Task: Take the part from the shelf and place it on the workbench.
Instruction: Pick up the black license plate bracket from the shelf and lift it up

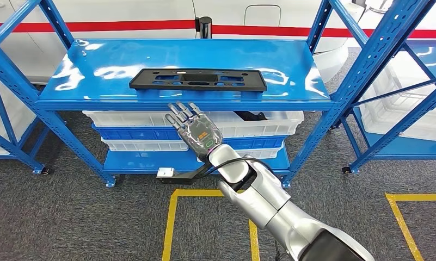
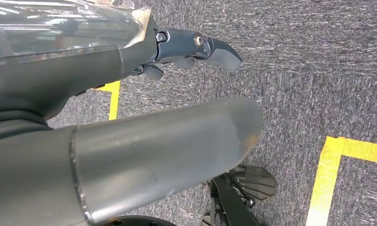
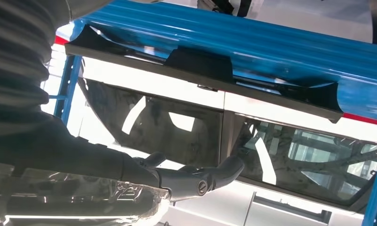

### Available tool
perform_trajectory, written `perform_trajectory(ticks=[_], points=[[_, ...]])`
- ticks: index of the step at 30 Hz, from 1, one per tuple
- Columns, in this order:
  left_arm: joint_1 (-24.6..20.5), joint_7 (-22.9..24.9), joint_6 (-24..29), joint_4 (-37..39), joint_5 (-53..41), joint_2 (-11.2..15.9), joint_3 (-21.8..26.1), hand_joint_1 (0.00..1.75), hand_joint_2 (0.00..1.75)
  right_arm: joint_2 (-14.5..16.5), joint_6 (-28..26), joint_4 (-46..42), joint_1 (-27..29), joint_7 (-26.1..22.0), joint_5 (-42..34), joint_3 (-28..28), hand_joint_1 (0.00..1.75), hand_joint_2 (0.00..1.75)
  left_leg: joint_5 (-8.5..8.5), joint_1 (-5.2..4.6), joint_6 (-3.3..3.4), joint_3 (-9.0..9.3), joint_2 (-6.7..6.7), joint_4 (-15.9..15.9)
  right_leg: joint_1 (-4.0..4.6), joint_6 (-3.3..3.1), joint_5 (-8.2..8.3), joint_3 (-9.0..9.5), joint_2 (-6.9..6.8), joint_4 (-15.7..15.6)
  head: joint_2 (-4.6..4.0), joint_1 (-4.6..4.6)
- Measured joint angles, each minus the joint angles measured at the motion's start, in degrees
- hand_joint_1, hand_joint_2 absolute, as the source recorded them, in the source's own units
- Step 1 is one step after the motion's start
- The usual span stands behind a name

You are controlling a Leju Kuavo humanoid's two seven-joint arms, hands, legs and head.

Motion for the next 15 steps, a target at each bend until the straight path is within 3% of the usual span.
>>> perform_trajectory(ticks=[15], points=[[0.0, -0.3, 0.3, 0.0, -0.5, 0.0, 0.1, 0.00, 0.00, -0.1, -0.7, 1.0, 0.0, 1.8, 2.0, 1.1, 0.00, 1.75, 0.00, 0.00, 0.00, 0.00, 0.00, 0.0, 0.00, 0.00, 0.00, 0.00, 0.00, 0.0, 0.00, 0.00]])
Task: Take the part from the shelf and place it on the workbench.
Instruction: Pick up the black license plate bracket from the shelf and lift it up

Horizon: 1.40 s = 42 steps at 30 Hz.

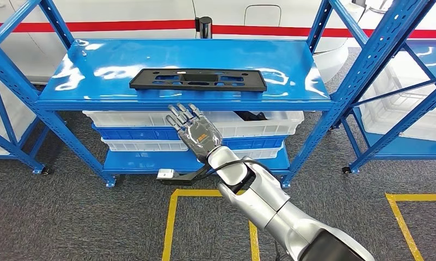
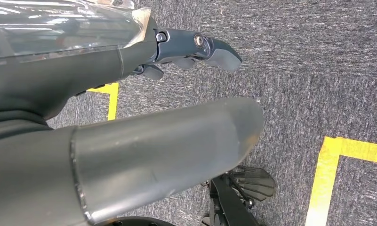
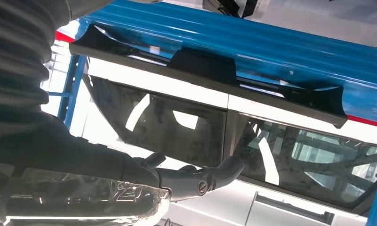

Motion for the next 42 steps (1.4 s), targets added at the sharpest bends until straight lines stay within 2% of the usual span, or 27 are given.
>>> perform_trajectory(ticks=[8, 18, 21, 22, 23, 25, 27, 28, 29, 30, 31, 32, 33, 34, 36, 37, 42], points=[[0.0, 0.0, 0.5, 0.0, 0.0, 0.0, 0.7, 0.00, 0.00, 0.0, -0.6, 1.3, -0.2, 0.3, 0.4, 0.2, 0.00, 1.75, 0.00, -0.03, 0.00, 0.00, 0.00, 0.0, -0.02, 0.01, 0.01, 0.00, 0.00, 0.0, 0.00, 0.00], [0.0, -0.2, 0.5, 0.0, -0.1, 0.1, 1.3, 0.00, 0.00, 0.0, -0.8, 2.5, -0.4, 0.7, 0.9, 1.0, 0.00, 1.75, 0.00, -0.33, 0.09, -0.10, -0.03, 0.3, -0.79, 0.19, 0.11, 0.01, 0.03, -0.1, 0.00, 0.00], [-0.2, -0.2, 0.5, 0.0, -0.1, 0.2, 1.3, 0.00, 0.00, 0.0, -0.8, 2.7, -0.4, 0.7, 1.0, 1.0, 0.00, 1.75, 0.19, -0.30, 0.50, 0.04, 0.20, 0.0, -0.85, 0.49, 0.20, -0.13, 0.15, -0.2, 0.00, 0.00], [-0.3, -0.2, 0.5, 0.0, -0.1, 0.2, 1.3, 0.00, 0.00, 0.0, -0.8, 2.7, -0.4, 0.7, 1.1, 1.0, 0.00, 1.75, 0.39, -0.17, 0.82, 0.23, 0.47, -0.4, -0.71, 0.53, 0.00, -0.48, -0.47, 0.2, 0.00, 0.00], [-0.3, -0.3, 0.5, 0.0, -0.2, 0.2, 1.3, 0.00, 0.00, 0.0, -0.9, 2.7, -0.5, 0.7, 1.1, 1.1, 0.00, 1.75, 0.60, 0.00, 1.14, 0.40, 0.78, -0.8, -0.55, 0.46, -0.55, -1.22, -1.39, 1.4, 0.00, 0.07], [-0.3, -0.3, 0.5, 0.0, -0.2, 0.1, 1.3, 0.00, 0.00, 0.0, -1.1, 2.8, -0.7, 0.7, 1.2, 1.2, 0.00, 1.75, 0.82, 0.18, 1.51, 0.55, 1.55, -1.2, -0.43, 0.04, -2.93, -4.62, -3.47, 7.5, 0.00, 0.20], [-0.3, -0.3, 0.4, 0.0, -0.3, 0.0, 1.3, 0.00, 0.00, -0.1, -1.2, 2.9, -0.6, 0.7, 1.2, 1.3, 0.00, 1.75, 0.75, 0.23, 1.48, 0.45, 2.26, -1.2, -0.57, -0.01, -5.16, -8.97, -4.06, 15.1, 0.00, 0.26], [-0.3, -0.3, 0.4, 0.0, -0.3, 0.0, 1.3, 0.00, 0.00, -0.1, -1.3, 3.1, -0.5, 0.7, 1.2, 1.4, 0.00, 1.75, 0.66, 0.29, 1.36, 0.46, 2.53, -1.1, -0.70, 0.28, -5.28, -10.15, -4.14, 16.9, 0.00, 0.26], [-0.3, -0.3, 0.3, 0.0, -0.3, -0.1, 1.3, 0.00, 0.00, -0.2, -1.3, 3.2, -0.4, 0.7, 1.2, 1.4, 0.00, 1.75, 0.51, 0.42, 1.13, 0.54, 2.73, -1.1, -0.88, 0.81, -4.44, -10.12, -4.23, 16.3, 0.00, 0.26], [-0.3, -0.3, 0.2, 0.0, -0.3, -0.1, 1.3, 0.00, 0.00, -0.2, -1.3, 3.2, -0.4, 0.7, 1.2, 1.4, 0.00, 1.75, 0.30, 0.61, 0.81, 0.72, 2.86, -1.1, -1.09, 1.46, -2.85, -8.86, -4.39, 13.4, 0.00, 0.26], [-0.3, -0.3, 0.1, 0.0, -0.3, -0.2, 1.3, 0.00, 0.00, -0.2, -1.3, 3.3, -0.4, 0.6, 1.2, 1.4, 0.00, 1.75, 0.03, 0.78, 0.39, 0.93, 2.94, -1.0, -1.31, 2.14, -0.96, -6.87, -4.66, 9.1, 0.00, 0.28], [-0.3, -0.4, 0.0, 0.0, -0.4, -0.1, 1.3, 0.00, 0.00, -0.2, -1.3, 3.3, -0.5, 0.5, 1.2, 1.5, 0.00, 1.75, -0.28, 0.81, -0.10, 1.05, 3.00, -0.9, -1.38, 2.53, 0.43, -4.86, -4.85, 5.3, 0.00, 0.32], [-0.4, -0.4, 0.0, 0.0, -0.4, -0.1, 1.3, 0.00, 0.00, -0.2, -1.3, 3.4, -0.6, 0.3, 1.2, 1.5, 0.00, 1.75, -0.54, 0.78, -0.56, 1.08, 3.02, -0.8, -1.39, 2.42, 1.27, -3.57, -4.88, 2.6, 0.00, 0.29], [-0.4, -0.5, -0.1, 0.0, -0.5, -0.1, 1.3, 0.00, 0.00, -0.2, -1.3, 3.4, -0.6, 0.2, 1.1, 1.5, 0.00, 1.75, -0.69, 0.70, -0.98, 1.03, 3.03, -0.7, -1.33, 1.97, 1.51, -2.95, -4.84, 1.4, 0.00, 0.23], [-0.4, -0.5, -0.1, 0.0, -0.6, -0.1, 1.3, 0.00, 0.00, -0.2, -1.3, 3.6, -0.7, 0.0, 1.0, 1.6, 0.00, 1.75, -0.75, 0.78, -1.44, 0.96, 3.05, -0.8, -1.08, 0.79, 1.23, -3.09, -4.48, 1.3, 0.00, 0.07], [-0.4, -0.5, -0.1, 0.0, -0.6, -0.1, 1.3, 0.00, 0.00, -0.2, -1.3, 3.7, -0.7, -0.1, 0.9, 1.7, 0.00, 1.75, -0.74, 0.88, -1.55, 1.00, 3.05, -0.9, -1.01, 0.52, 1.13, -3.12, -4.44, 1.4, 0.00, 0.04], [-0.4, -0.5, -0.1, 0.0, -0.7, -0.1, 1.3, 0.00, 0.00, -0.2, -1.3, 3.8, -0.8, -0.1, 0.8, 1.7, 0.00, 1.75, -0.79, 1.00, -1.63, 1.08, 3.07, -0.9, -0.95, 0.36, 1.05, -3.13, -4.38, 1.5, 0.00, 0.02]])
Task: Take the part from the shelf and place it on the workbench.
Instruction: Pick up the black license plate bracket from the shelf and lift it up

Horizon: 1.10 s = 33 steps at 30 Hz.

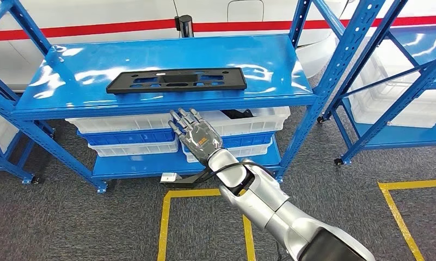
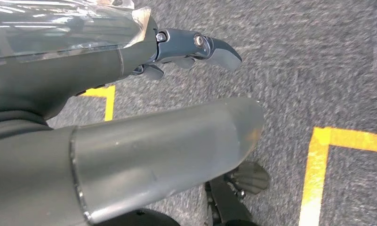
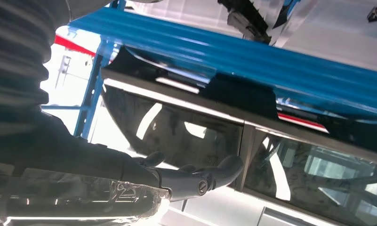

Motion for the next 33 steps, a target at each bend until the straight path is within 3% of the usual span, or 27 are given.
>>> perform_trajectory(ticks=[4, 8, 9, 11, 12, 13, 14, 15, 16, 17, 19, 21, 22, 23, 25, 27, 31, 33], points=[[0.0, 0.0, 0.0, 0.0, 0.0, 0.0, 0.0, 0.00, 0.00, 0.0, 0.0, 0.0, 0.0, 0.0, 0.0, 0.0, 0.00, 1.75, -0.11, 0.07, -0.12, 0.04, 0.00, 0.0, -0.05, -0.10, 0.01, 0.06, 0.04, 0.0, 0.00, -0.02], [-0.1, 0.0, 0.0, 0.0, -0.1, 0.0, 0.0, 0.00, 0.00, 0.1, 0.0, 0.1, -0.2, -0.1, -0.2, 0.0, 0.00, 1.75, -0.80, 0.32, -0.44, -0.42, 0.00, 0.7, -0.25, -0.66, -0.11, 0.39, 0.09, -0.1, 0.00, -0.02], [-0.2, 0.0, 0.0, 0.0, -0.2, 0.0, 0.0, 0.00, 0.00, 0.1, 0.0, 0.1, -0.4, -0.1, -0.3, 0.0, 0.00, 1.75, -1.57, 0.34, -0.48, -1.26, 0.01, 2.2, -0.22, -0.93, -0.23, 0.53, 0.10, -0.2, 0.00, -0.04], [-0.2, 0.0, 0.1, 0.0, -0.3, 0.0, 0.0, 0.00, 0.00, 0.2, 0.0, 0.4, -0.5, -0.2, -0.6, 0.2, 0.00, 1.75, -4.02, 0.28, -0.43, -6.12, 0.01, 10.5, 0.29, -1.82, -0.72, 1.05, 0.12, -0.2, 0.00, -0.09], [-0.2, 0.0, 0.1, 0.0, -0.3, -0.1, 0.0, 0.00, 0.00, 0.3, 0.0, 0.6, -0.5, -0.2, -0.7, 0.3, 0.00, 1.75, -3.53, 0.16, -0.11, -8.24, -0.01, 12.8, 0.68, -2.28, -1.05, 1.52, 0.19, -0.2, 0.00, -0.11], [-0.2, -0.1, 0.1, 0.0, -0.3, 0.0, 0.0, 0.00, 0.00, 0.4, -0.2, 0.9, -0.4, -0.2, -0.8, 0.4, 0.00, 1.75, -1.95, -0.21, 0.56, -8.68, 0.01, 11.8, 1.13, -2.51, -1.49, 2.01, 0.34, -0.2, 0.00, -0.11], [-0.2, -0.3, 0.0, 0.0, -0.2, 0.0, 0.0, 0.00, 0.00, 0.6, -0.4, 1.0, -0.2, -0.1, -0.7, 0.5, 0.00, 1.75, 0.46, -0.44, 1.33, -7.69, 0.03, 8.3, 1.58, -2.39, -1.94, 2.46, 0.45, -0.3, 0.00, -0.10], [-0.2, -0.4, 0.0, 0.0, -0.2, 0.0, 0.1, 0.00, 0.00, 0.7, -0.6, 1.0, -0.1, 0.0, -0.7, 0.6, 0.00, 1.75, 2.52, -0.69, 1.95, -5.64, 0.08, 3.8, 1.76, -2.06, -2.39, 2.62, 0.45, -0.1, 0.00, -0.08], [-0.2, -0.5, 0.0, 0.0, -0.2, -0.1, 0.1, 0.00, 0.00, 0.8, -0.9, 1.0, 0.0, 0.1, -0.5, 0.6, 0.00, 1.75, 3.34, -0.86, 2.46, -4.04, 0.15, 0.8, 1.84, -1.66, -3.08, 2.14, 0.39, 0.9, 0.00, -0.04], [-0.2, -0.5, 0.0, 0.0, -0.2, -0.1, 0.1, 0.00, 0.00, 0.8, -0.9, 0.9, 0.2, 0.2, -0.4, 0.7, 0.00, 1.75, 3.43, -0.76, 2.64, -3.59, 0.19, 0.3, 1.80, -1.44, -3.97, 0.99, 0.25, 3.1, 0.00, -0.01], [-0.2, -0.5, 0.1, 0.0, -0.2, -0.2, 0.1, 0.00, 0.00, 0.7, -1.0, 0.9, 0.4, 0.2, -0.2, 0.7, 0.00, 1.75, 3.25, -0.77, 2.87, -3.24, 0.25, 0.1, 1.52, -1.41, -6.25, -3.26, 0.14, 10.5, 0.00, 0.01], [-0.2, -0.5, 0.1, 0.0, -0.2, -0.3, 0.1, 0.00, 0.00, 0.5, -0.9, 0.9, 0.9, 0.2, 0.0, 0.7, 0.00, 1.75, 2.94, -0.76, 2.85, -3.03, 0.22, 0.1, 1.20, -0.85, -6.95, -6.72, 0.12, 15.4, 0.00, 0.00], [-0.2, -0.5, 0.1, 0.1, -0.2, -0.3, 0.1, 0.00, 0.00, 0.4, -0.9, 0.9, 1.0, 0.2, 0.0, 0.7, 0.00, 1.75, 2.74, -0.73, 2.73, -2.83, 0.19, 0.1, 0.99, -0.28, -6.03, -6.89, 0.08, 14.7, 0.00, 0.00], [-0.2, -0.5, 0.1, 0.1, -0.2, -0.4, 0.1, 0.00, 0.00, 0.4, -0.9, 0.9, 1.1, 0.2, 0.0, 0.7, 0.00, 1.75, 2.49, -0.66, 2.55, -2.53, 0.15, 0.1, 0.74, 0.40, -4.34, -5.89, -0.03, 11.9, 0.00, 0.00], [-0.2, -0.5, 0.1, 0.1, -0.3, -0.5, 0.2, 0.00, 0.00, 0.5, -0.9, 0.9, 1.1, 0.3, 0.0, 0.7, 0.00, 1.75, 1.80, -0.63, 1.88, -1.94, 0.03, 0.3, 0.37, 1.35, -0.69, -2.23, -0.46, 3.9, 0.00, 0.01], [-0.2, -0.5, 0.1, 0.1, -0.3, -0.5, 0.2, 0.00, 0.00, 0.5, -0.9, 0.9, 1.1, 0.3, 0.0, 0.6, 0.00, 1.75, 1.21, -0.72, 1.15, -1.65, -0.02, 0.5, 0.38, 0.84, 0.70, -0.16, -0.60, -0.3, 0.00, -0.06], [-0.2, -0.5, 0.2, 0.0, -0.3, -0.5, 0.2, 0.00, 0.00, 0.5, -1.1, 0.8, 1.2, 0.3, 0.1, 0.6, 0.00, 1.75, 0.20, -0.32, 0.07, -1.76, 0.05, 1.2, 0.39, -1.17, 0.30, 0.35, -0.21, -0.6, 0.00, -0.12], [-0.2, -0.5, 0.3, 0.0, -0.3, -0.5, 0.3, 0.00, 0.00, 0.5, -1.3, 0.6, 1.2, 0.3, 0.2, 0.6, 0.00, 1.75, -2.15, -0.18, -0.35, -4.13, 0.03, 6.0, 0.20, -1.98, -0.04, 0.91, -0.13, -0.7, 0.00, -0.15]])
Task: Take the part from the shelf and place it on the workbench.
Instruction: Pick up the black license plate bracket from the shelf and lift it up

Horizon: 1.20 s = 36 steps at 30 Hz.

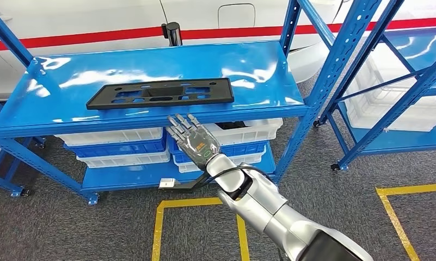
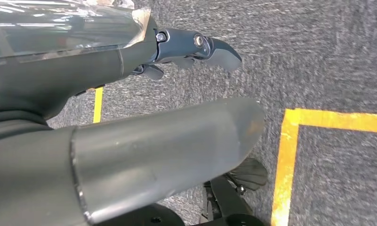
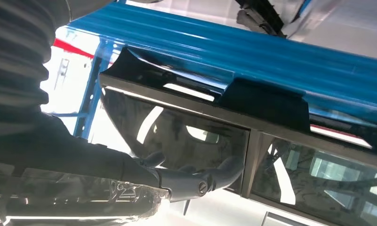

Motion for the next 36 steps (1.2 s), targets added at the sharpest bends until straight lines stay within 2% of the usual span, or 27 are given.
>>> perform_trajectory(ticks=[2, 3, 4, 5, 7, 8, 10, 13, 14, 15, 17, 18, 19, 20, 21, 22, 23, 24, 25, 29, 31, 33, 34, 35, 36], points=[[0.1, 0.0, 0.1, 0.0, 0.0, 0.0, 0.1, 0.00, 0.00, 0.1, -0.1, 0.0, 0.2, 0.0, 0.1, 0.0, 0.00, 1.75, -2.79, 0.00, -0.21, -4.43, -0.02, 7.8, 0.20, -0.61, -0.42, 0.45, 0.00, 0.0, 0.00, -0.02], [0.1, 0.0, 0.1, 0.0, 0.0, 0.0, 0.1, 0.00, 0.00, 0.1, -0.1, 0.0, 0.4, -0.1, 0.1, 0.0, 0.00, 1.75, -3.21, 0.00, -0.23, -6.30, -0.03, 10.5, 0.33, -0.81, -0.62, 0.67, 0.03, 0.0, 0.00, -0.02], [0.2, 0.0, 0.1, 0.0, -0.1, 0.0, 0.1, 0.00, 0.00, 0.1, -0.1, 0.0, 0.6, -0.1, 0.1, 0.0, 0.00, 1.75, -2.39, 0.00, -0.14, -7.21, -0.03, 11.1, 0.43, -0.90, -0.84, 0.96, 0.11, 0.0, 0.00, -0.02], [0.2, 0.0, 0.1, 0.0, -0.1, 0.0, 0.2, 0.00, 0.00, 0.1, -0.1, -0.1, 0.7, -0.1, 0.1, 0.0, 0.00, 1.75, -0.48, -0.01, 0.05, -6.95, -0.03, 9.3, 0.50, -0.91, -1.08, 1.31, 0.22, 0.0, 0.00, -0.02], [0.2, 0.0, 0.1, 0.0, -0.3, 0.0, 0.2, 0.00, 0.00, 0.2, -0.1, -0.4, 0.7, -0.1, 0.2, 0.0, 0.00, 1.75, 4.14, -0.10, 0.67, -4.15, -0.06, 2.1, 0.60, -0.68, -1.60, 2.09, 0.49, 0.0, 0.00, 0.01], [0.2, 0.1, 0.1, 0.0, -0.3, 0.1, 0.2, 0.00, 0.00, 0.2, -0.1, -0.5, 0.6, -0.1, 0.2, 0.0, 0.00, 1.75, 5.44, -0.26, 0.96, -2.67, -0.07, -1.2, 0.76, -0.46, -1.85, 2.32, 0.58, 0.0, 0.00, 0.02], [0.0, 0.1, 0.1, 0.0, -0.4, 0.1, 0.2, 0.00, 0.00, 0.2, -0.1, -0.7, 0.6, -0.1, 0.2, -0.1, 0.00, 1.75, 5.73, -0.65, 1.36, -1.09, -0.08, -4.1, 0.92, 0.07, -2.13, 2.39, 0.65, -0.1, 0.00, 0.04], [0.0, 0.2, 0.1, 0.0, -0.4, 0.0, 0.3, 0.00, 0.00, 0.2, -0.1, -1.2, 0.7, -0.1, 0.2, -0.2, 0.00, 1.75, 5.62, -0.68, 1.91, -0.38, -0.09, -5.0, 0.95, 0.98, -2.54, 2.18, 0.46, 0.0, 0.00, 0.08], [0.0, 0.2, 0.1, 0.0, -0.4, 0.0, 0.4, 0.00, 0.00, 0.2, -0.2, -1.4, 0.6, -0.1, 0.2, -0.3, 0.00, 1.75, 5.66, -0.55, 2.22, -0.02, -0.06, -5.4, 0.97, 1.14, -3.08, 1.59, 0.35, 1.2, 0.00, 0.11], [0.0, 0.2, 0.1, 0.0, -0.4, 0.0, 0.4, 0.00, 0.00, 0.2, -0.3, -1.5, 0.6, -0.1, 0.2, -0.4, 0.00, 1.75, 5.64, -0.42, 2.55, 0.36, -0.01, -5.7, 0.98, 1.19, -4.02, 0.33, 0.24, 3.6, 0.00, 0.13], [-0.1, 0.3, 0.1, 0.0, -0.5, 0.0, 0.5, 0.00, 0.00, 0.0, -0.5, -1.6, 0.7, -0.3, 0.2, -0.6, 0.00, 1.75, 5.34, -0.47, 3.05, 0.72, 0.03, -5.8, 0.89, 1.09, -6.45, -3.96, 0.17, 11.2, 0.00, 0.14], [-0.1, 0.3, 0.2, 0.0, -0.6, 0.0, 0.6, 0.00, 0.00, -0.1, -0.5, -1.6, 0.9, -0.4, 0.1, -0.6, 0.00, 1.75, 5.17, -0.48, 3.14, 0.86, 0.00, -5.8, 0.85, 1.21, -7.21, -6.16, 0.17, 14.7, 0.00, 0.13], [-0.1, 0.5, 0.2, 0.0, -0.6, 0.0, 0.6, 0.00, 0.00, -0.2, -0.5, -1.6, 1.1, -0.6, 0.1, -0.7, 0.00, 1.75, 4.96, -0.48, 3.14, 1.05, -0.05, -5.7, 0.79, 1.52, -7.20, -7.57, 0.16, 16.4, 0.00, 0.13], [-0.1, 0.6, 0.2, 0.0, -0.7, -0.1, 0.6, 0.00, 0.00, -0.3, -0.6, -1.6, 1.2, -0.8, 0.0, -0.7, 0.00, 1.75, 4.72, -0.46, 3.06, 1.32, -0.11, -5.7, 0.71, 2.03, -6.20, -7.80, 0.14, 15.8, 0.00, 0.13], [-0.1, 0.6, 0.2, 0.0, -0.7, -0.1, 0.7, 0.00, 0.00, -0.3, -0.6, -1.6, 1.2, -0.9, -0.1, -0.7, 0.00, 1.75, 4.44, -0.43, 2.91, 1.69, -0.17, -5.7, 0.60, 2.60, -4.42, -6.78, 0.07, 12.8, 0.00, 0.13], [0.0, 0.7, 0.2, 0.0, -0.8, -0.1, 0.7, 0.00, 0.00, -0.4, -0.7, -1.6, 1.1, -1.0, -0.1, -0.8, 0.00, 1.75, 4.10, -0.42, 2.68, 2.09, -0.23, -5.7, 0.48, 3.11, -2.33, -5.04, -0.10, 8.6, 0.00, 0.14], [-0.1, 0.7, 0.2, 0.0, -0.8, -0.1, 0.7, 0.00, 0.00, -0.3, -0.7, -1.6, 1.1, -1.1, -0.2, -0.9, 0.00, 1.75, 3.70, -0.55, 2.37, 2.43, -0.28, -5.6, 0.47, 3.32, -0.59, -3.24, -0.26, 4.6, 0.00, 0.14], [-0.1, 0.7, 0.2, 0.0, -0.9, 0.0, 0.7, 0.00, 0.00, -0.3, -0.8, -1.6, 1.0, -1.1, -0.2, -0.9, 0.00, 1.75, 3.33, -0.69, 2.05, 2.67, -0.31, -5.5, 0.43, 3.13, 0.53, -1.95, -0.38, 1.9, 0.00, 0.14], [-0.1, 0.6, 0.2, 0.0, -0.9, 0.0, 0.8, 0.00, 0.00, -0.3, -0.9, -1.6, 0.9, -1.2, -0.2, -0.9, 0.00, 1.75, 3.04, -0.79, 1.73, 2.80, -0.32, -5.5, 0.47, 2.69, 0.99, -1.27, -0.45, 0.5, 0.00, 0.12], [-0.2, 0.6, 0.2, 0.0, -1.0, 0.0, 0.8, 0.00, 0.00, -0.2, -1.0, -1.6, 0.7, -1.2, -0.2, -1.0, 0.00, 1.75, 1.86, -0.36, 0.53, 2.68, -0.14, -4.7, 0.30, 0.63, 0.72, -0.62, -0.16, -0.1, 0.00, 0.08], [-0.2, 0.7, 0.2, 0.0, -1.1, 0.0, 0.8, 0.00, 0.00, -0.1, -1.1, -1.6, 0.5, -1.2, -0.3, -1.1, 0.00, 1.75, -0.52, -0.18, 0.06, 0.21, -0.10, 0.3, 0.05, -0.20, 0.39, 0.06, -0.10, -0.3, 0.00, -0.02], [-0.2, 0.7, 0.2, 0.0, -1.1, 0.0, 0.9, 0.00, 0.00, 0.1, -1.2, -1.6, 0.5, -1.2, -0.3, -1.0, 0.00, 1.75, -3.11, -0.12, -0.26, -4.20, -0.10, 7.9, 0.17, -0.77, -0.07, 0.54, -0.10, -0.3, 0.00, -0.07], [-0.1, 0.7, 0.2, 0.0, -1.1, 0.0, 1.0, 0.00, 0.00, 0.1, -1.3, -1.6, 0.6, -1.2, -0.4, -1.0, 0.00, 1.75, -3.36, -0.10, -0.34, -6.05, -0.10, 10.3, 0.24, -0.91, -0.29, 0.79, -0.07, -0.3, 0.00, -0.08], [-0.1, 0.8, 0.2, 0.0, -1.1, 0.0, 1.0, 0.00, 0.00, 0.1, -1.4, -1.6, 0.7, -1.2, -0.4, -1.0, 0.00, 1.75, -2.42, -0.10, -0.33, -6.95, -0.09, 10.7, 0.29, -0.94, -0.54, 1.09, 0.00, -0.3, 0.00, -0.07], [-0.1, 0.8, 0.3, 0.0, -1.1, 0.1, 1.1, 0.00, 0.00, 0.1, -1.5, -1.6, 0.8, -1.3, -0.4, -1.0, 0.00, 1.75, -0.36, -0.10, -0.22, -6.69, -0.09, 8.8, 0.31, -0.85, -0.83, 1.49, 0.10, -0.3, 0.00, -0.08]])
